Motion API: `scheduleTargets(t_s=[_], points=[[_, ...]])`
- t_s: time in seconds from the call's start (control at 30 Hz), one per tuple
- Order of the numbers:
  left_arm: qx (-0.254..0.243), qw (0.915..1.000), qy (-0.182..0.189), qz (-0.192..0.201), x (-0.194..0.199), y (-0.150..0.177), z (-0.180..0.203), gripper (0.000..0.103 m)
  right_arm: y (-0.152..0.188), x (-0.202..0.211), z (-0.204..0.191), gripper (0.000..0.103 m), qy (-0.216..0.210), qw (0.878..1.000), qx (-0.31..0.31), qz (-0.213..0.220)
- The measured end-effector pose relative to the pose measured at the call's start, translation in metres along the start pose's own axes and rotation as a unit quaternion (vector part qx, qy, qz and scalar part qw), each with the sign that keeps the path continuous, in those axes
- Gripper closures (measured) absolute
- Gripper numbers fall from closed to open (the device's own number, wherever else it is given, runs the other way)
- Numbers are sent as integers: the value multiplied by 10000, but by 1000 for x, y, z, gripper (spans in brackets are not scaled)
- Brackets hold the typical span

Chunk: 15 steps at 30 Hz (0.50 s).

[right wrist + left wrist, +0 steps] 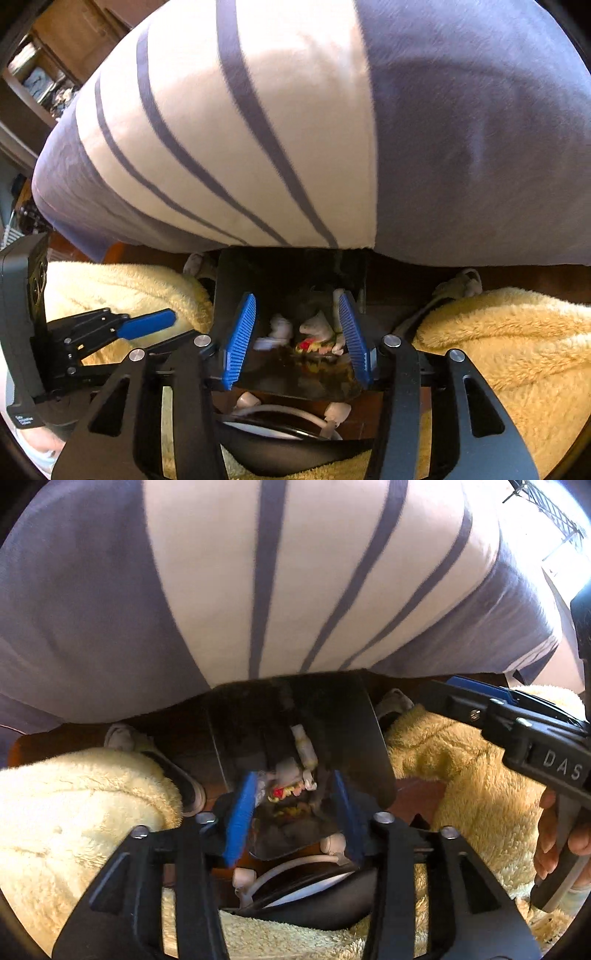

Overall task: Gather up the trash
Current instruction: 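Carry bottle and cloth down over the bin and open both tools, then grasp the brown ribbon with the right tool while the left tool grasps the clear plastic box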

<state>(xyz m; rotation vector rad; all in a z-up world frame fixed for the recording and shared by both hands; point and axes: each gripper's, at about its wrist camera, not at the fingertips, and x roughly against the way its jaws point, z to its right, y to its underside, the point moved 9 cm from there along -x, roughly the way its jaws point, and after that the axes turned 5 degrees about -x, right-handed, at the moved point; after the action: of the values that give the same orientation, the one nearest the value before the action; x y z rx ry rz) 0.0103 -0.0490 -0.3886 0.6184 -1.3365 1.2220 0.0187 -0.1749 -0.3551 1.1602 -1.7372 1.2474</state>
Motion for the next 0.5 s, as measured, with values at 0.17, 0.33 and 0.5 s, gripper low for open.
scheduleTargets(t_s=[0.17,0.33,0.5], points=[[-140,9980,-249,557,43,-26,-4,30,-23,35,3,31,49,9986,-10,530],[-245,9901,-522,1282,102,-69,-11,21,-69,87,1,25,137,9913,109,1307],[-268,9817,-767,1722,140,-116,-27,20,-125,118,2,25,171,9848,145,1722]])
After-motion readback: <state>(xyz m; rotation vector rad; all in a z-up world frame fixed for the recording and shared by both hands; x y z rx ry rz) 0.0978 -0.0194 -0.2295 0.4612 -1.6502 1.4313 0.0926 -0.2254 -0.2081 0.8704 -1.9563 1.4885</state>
